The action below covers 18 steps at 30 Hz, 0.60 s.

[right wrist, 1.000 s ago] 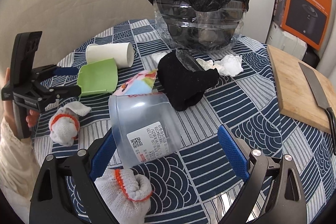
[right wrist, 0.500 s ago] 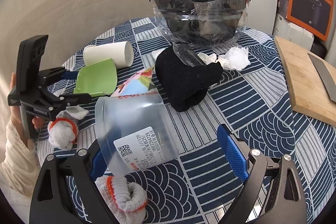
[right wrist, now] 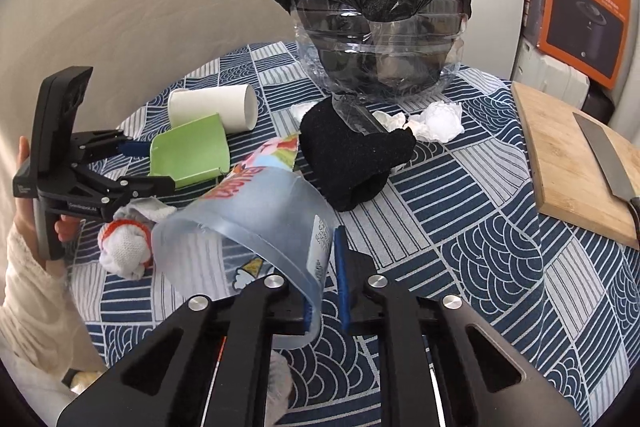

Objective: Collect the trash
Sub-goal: 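Grasp the green plastic scoop with left tool while right tool grasps clear container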

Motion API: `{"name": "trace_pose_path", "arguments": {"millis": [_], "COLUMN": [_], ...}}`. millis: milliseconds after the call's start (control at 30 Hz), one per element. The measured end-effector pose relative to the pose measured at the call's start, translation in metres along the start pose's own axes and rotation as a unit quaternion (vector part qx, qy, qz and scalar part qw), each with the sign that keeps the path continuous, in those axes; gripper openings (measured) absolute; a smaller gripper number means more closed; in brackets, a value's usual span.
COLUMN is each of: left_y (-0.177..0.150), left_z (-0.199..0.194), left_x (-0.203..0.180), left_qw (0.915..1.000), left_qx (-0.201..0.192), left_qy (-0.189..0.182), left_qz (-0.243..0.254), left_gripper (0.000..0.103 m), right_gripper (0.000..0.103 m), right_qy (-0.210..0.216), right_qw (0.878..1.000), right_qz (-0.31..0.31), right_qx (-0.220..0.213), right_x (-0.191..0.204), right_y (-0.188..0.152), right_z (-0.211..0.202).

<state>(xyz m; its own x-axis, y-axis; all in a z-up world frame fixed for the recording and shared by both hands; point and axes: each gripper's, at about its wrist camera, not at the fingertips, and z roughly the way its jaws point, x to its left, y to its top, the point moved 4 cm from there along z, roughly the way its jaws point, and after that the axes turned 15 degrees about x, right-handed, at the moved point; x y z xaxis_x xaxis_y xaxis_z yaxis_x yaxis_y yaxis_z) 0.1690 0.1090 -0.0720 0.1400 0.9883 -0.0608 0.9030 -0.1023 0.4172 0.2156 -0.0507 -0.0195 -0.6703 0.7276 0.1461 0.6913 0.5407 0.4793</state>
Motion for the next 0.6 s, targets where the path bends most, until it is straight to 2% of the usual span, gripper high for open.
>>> {"name": "trace_pose_path", "arguments": {"millis": [367, 600], "left_y": [-0.01, -0.011], "left_z": [-0.024, -0.043], "left_x": [-0.003, -0.01], "left_qw": [0.9998, 0.9992], "left_qx": [-0.019, -0.025], "left_qy": [0.011, 0.032], "left_qz": [0.0, 0.005], "left_gripper": [0.07, 0.069], "right_gripper": [0.005, 0.005], "right_qy": [-0.041, -0.086], "right_qw": [0.999, 0.995], "right_qz": [-0.005, -0.002], "right_qx": [-0.033, -0.053], "right_x": [0.006, 0.014], "right_y": [-0.008, -0.015], "right_z": [-0.035, -0.064]}}
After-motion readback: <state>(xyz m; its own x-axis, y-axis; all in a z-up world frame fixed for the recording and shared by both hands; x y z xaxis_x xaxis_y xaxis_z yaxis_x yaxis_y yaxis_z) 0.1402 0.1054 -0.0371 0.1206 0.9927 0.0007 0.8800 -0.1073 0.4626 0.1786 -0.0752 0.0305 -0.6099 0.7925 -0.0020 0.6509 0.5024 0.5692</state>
